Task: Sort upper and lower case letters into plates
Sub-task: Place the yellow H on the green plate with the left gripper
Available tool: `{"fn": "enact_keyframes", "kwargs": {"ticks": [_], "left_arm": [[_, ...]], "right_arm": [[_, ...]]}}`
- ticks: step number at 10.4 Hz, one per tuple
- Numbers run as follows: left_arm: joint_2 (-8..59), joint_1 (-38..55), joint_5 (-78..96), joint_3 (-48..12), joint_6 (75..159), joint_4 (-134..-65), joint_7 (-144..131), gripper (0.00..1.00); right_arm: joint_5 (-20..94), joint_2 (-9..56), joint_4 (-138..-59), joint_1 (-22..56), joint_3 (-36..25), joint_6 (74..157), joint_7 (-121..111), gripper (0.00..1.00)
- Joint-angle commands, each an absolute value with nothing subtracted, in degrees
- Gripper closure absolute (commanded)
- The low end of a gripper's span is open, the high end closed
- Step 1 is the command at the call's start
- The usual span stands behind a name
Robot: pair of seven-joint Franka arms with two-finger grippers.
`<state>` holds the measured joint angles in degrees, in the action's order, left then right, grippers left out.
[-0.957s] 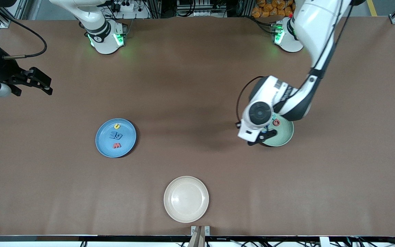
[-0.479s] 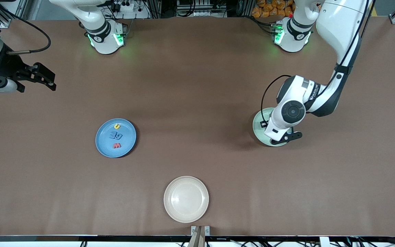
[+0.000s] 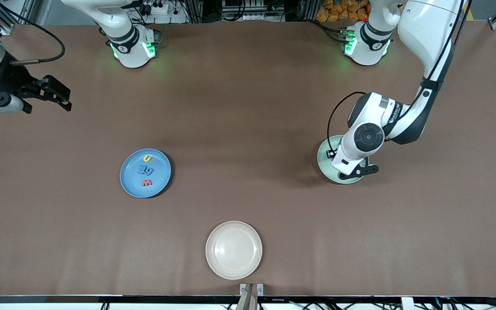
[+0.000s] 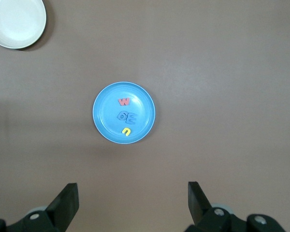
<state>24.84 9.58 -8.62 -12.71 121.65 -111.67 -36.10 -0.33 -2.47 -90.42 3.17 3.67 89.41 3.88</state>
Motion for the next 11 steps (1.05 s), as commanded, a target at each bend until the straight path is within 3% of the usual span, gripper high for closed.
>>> {"fn": "enact_keyframes", "kwargs": {"ticks": [1, 3, 6, 11], "left_arm": [[22.2, 8.4, -9.3, -13.1, 122.2, -112.6, -31.6, 0.0], [21.2, 8.6, -9.1, -13.1, 120.1, -108.8, -32.0, 0.0], [21.2, 8.7, -9.4, -13.2, 108.1, -96.4, -31.8, 0.0], [15.4, 8.3, -9.0, -12.6, 101.7, -85.5, -25.0, 0.0]], "right_arm": [[0.3, -4.3, -90.8, 5.2, -0.1, 89.1, 3.3, 0.0], [0.4, -4.4, -90.8, 5.1, -0.1, 88.9, 3.3, 0.0], [0.4, -4.2, -90.8, 5.1, -0.2, 88.9, 3.0, 0.0], [0.4, -4.1, -90.8, 5.0, -0.1, 88.7, 2.6, 0.0]]}}
